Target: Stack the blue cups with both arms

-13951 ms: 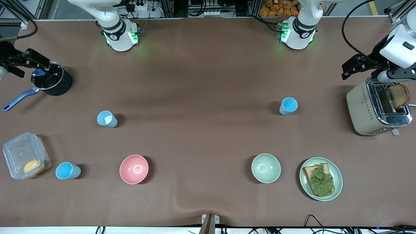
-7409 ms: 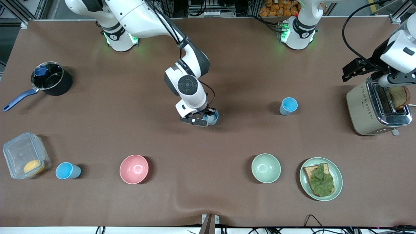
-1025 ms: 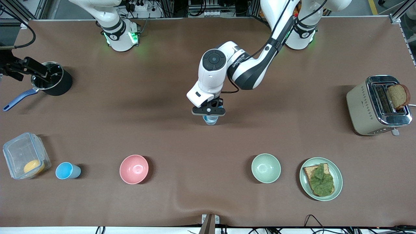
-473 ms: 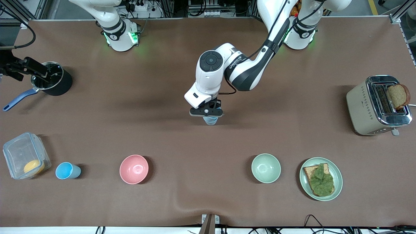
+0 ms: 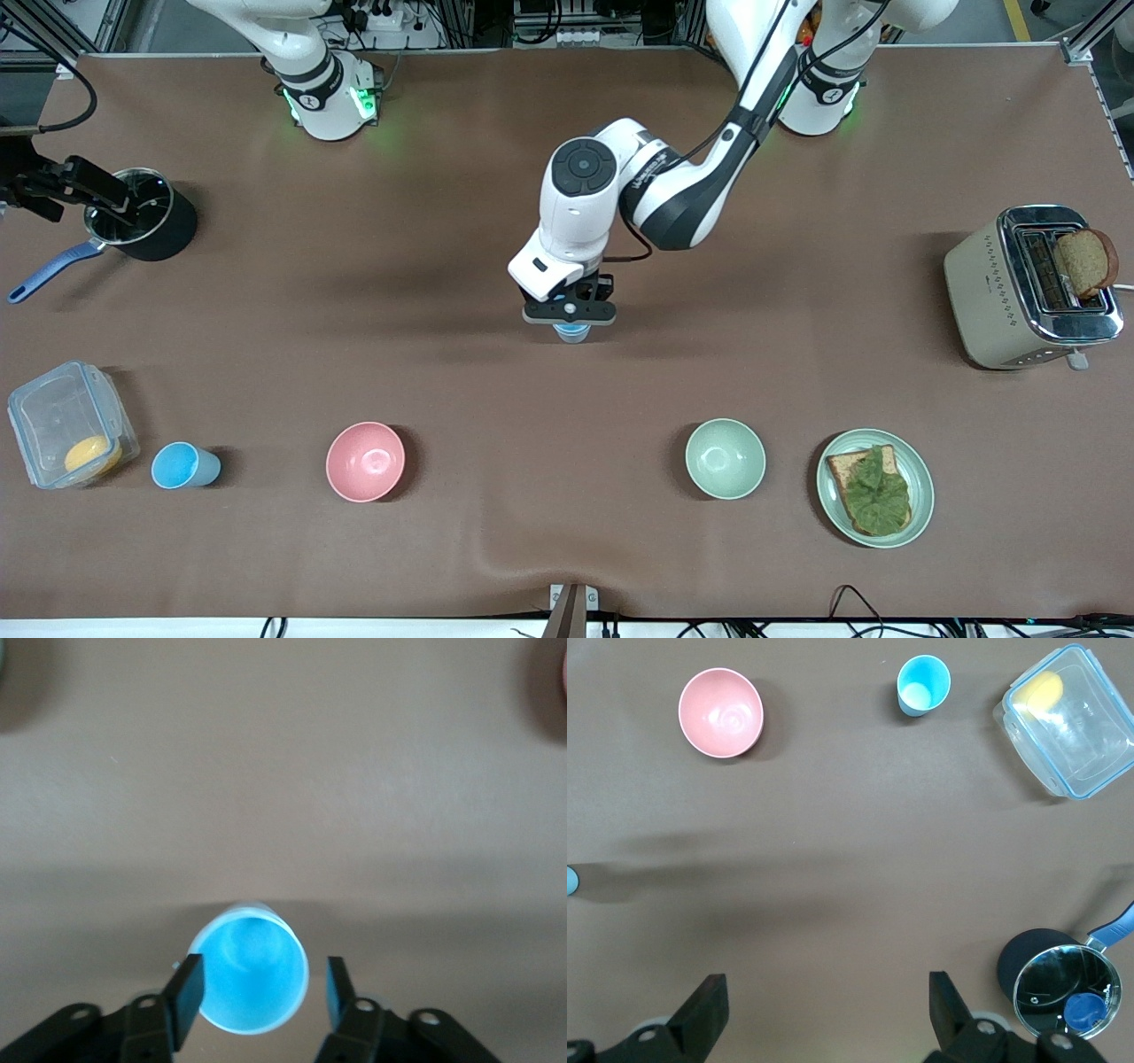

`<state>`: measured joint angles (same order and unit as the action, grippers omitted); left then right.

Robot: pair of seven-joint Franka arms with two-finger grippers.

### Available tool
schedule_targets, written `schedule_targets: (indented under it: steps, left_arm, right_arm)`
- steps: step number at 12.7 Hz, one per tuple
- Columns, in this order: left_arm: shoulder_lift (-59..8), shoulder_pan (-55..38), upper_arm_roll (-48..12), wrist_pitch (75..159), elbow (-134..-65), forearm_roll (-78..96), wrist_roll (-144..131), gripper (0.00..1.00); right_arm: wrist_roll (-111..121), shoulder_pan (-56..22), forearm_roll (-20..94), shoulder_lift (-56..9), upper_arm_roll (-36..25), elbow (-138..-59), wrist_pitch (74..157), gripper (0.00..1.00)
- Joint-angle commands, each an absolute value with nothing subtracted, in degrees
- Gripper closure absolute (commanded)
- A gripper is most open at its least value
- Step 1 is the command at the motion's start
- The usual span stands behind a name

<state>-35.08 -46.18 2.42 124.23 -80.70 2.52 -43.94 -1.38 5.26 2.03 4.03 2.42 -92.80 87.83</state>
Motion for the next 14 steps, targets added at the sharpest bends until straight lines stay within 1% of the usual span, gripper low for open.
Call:
schedule_targets:
  steps: [1,2,7,8,11,13,14]
  left_arm:
    - [-29.20,-41.42,2.73,121.74,-84.88,3.78,-43.34,0.11]
    - [-26.66,-39.48,2.55,121.38,-87.25,3.78,-42.55,0.00]
    - [-12.24,-27.01,2.55,119.62,-100.00,3.78,-24.13,0.00]
    - [-9.17,-23.59,2.55,117.70,-101.93,3.78,-20.17,0.00]
    - [-1.69,-16.37,2.29,109.45,-105.28,3.52,-16.27,0.00]
    - [3.49,-12.58,1.85,108.02,-108.97,3.25,-12.06,0.00]
    - [5.34,-11.18,1.85,107.32,-109.33,3.08,-11.61,0.00]
  right_arm:
    - [-1.93,6.94,1.58,4.48,3.69,-93.43,88.33,0.00]
    - [-1.93,6.86,1.58,4.48,3.69,-93.43,88.33,0.00]
    - [-1.93,6.94,1.58,4.57,3.69,-93.34,88.59,0.00]
    - [-1.93,6.86,1.58,4.57,3.69,-93.34,88.59,0.00]
    - [-1.85,6.86,1.58,4.83,3.69,-93.34,88.33,0.00]
    - [-1.85,6.86,1.49,4.83,3.69,-93.34,88.42,0.00]
    - [-1.76,6.86,1.49,4.83,3.69,-93.25,88.42,0.00]
